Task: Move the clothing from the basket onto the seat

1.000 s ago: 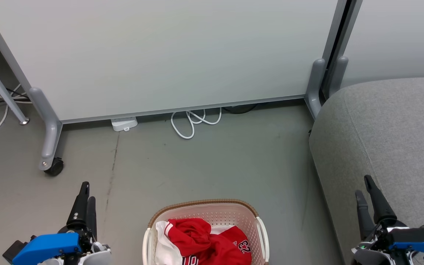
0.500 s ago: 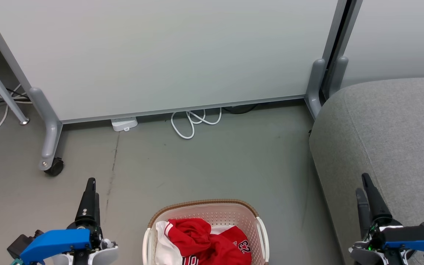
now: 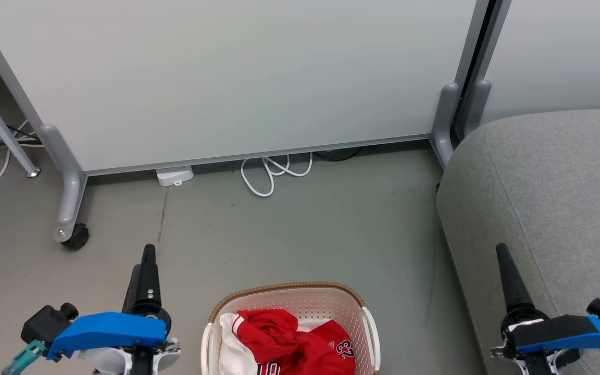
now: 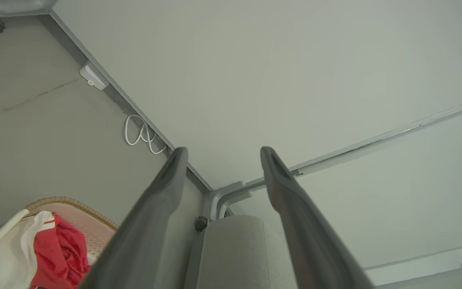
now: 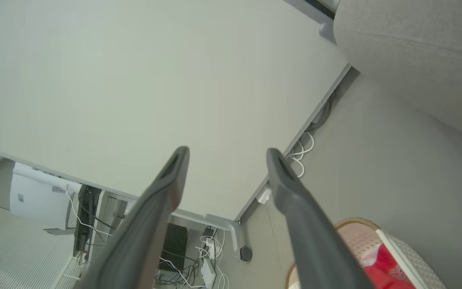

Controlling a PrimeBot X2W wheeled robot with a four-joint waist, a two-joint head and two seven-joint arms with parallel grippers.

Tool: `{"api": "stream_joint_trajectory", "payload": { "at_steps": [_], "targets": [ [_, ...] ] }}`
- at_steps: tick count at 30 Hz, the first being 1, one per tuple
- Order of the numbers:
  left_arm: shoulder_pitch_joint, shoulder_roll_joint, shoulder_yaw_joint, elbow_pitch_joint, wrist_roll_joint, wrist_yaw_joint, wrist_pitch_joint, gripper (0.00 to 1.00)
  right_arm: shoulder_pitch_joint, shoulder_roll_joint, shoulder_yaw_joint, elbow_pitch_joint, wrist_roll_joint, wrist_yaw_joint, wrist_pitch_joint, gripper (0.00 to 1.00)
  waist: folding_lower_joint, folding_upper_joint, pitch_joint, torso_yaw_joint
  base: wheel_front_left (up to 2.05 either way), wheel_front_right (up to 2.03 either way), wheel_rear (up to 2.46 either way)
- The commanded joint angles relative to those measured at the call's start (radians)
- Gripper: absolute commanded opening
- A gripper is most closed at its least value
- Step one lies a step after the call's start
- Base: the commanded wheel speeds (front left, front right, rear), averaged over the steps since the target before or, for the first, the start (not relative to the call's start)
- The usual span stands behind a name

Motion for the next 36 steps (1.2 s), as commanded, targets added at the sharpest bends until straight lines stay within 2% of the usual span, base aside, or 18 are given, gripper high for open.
{"api": "stream_joint_trajectory", "payload": {
  "at_steps": [1,10,15,36],
  "targets": [
    [-0.025,0.008,-0.011,-0.014,0.058,0.008,-0.010,1.00,-0.024,-0.005,0.006,-0.017,-0.049,0.003,-0.010,1.00,0.0000,0.0000,0.000,0.000,0.00,0.00,0.00],
    [-0.024,0.022,-0.056,-0.012,0.318,0.027,-0.040,1.00,-0.024,-0.005,0.006,-0.021,-0.261,0.003,-0.040,1.00,0.0000,0.0000,-0.002,0.001,0.00,0.00,0.00],
    [-0.033,0.031,-0.082,0.004,0.418,0.033,-0.056,1.00,-0.018,-0.006,0.002,-0.021,-0.358,0.003,-0.046,1.00,0.0000,0.0000,-0.002,0.001,0.00,0.00,0.00],
    [-0.053,0.037,-0.146,0.057,0.671,0.029,-0.115,1.00,-0.012,-0.007,0.014,-0.025,-0.614,0.003,-0.077,1.00,0.0000,0.0000,-0.005,0.003,0.00,0.00,0.00]
  ]
}}
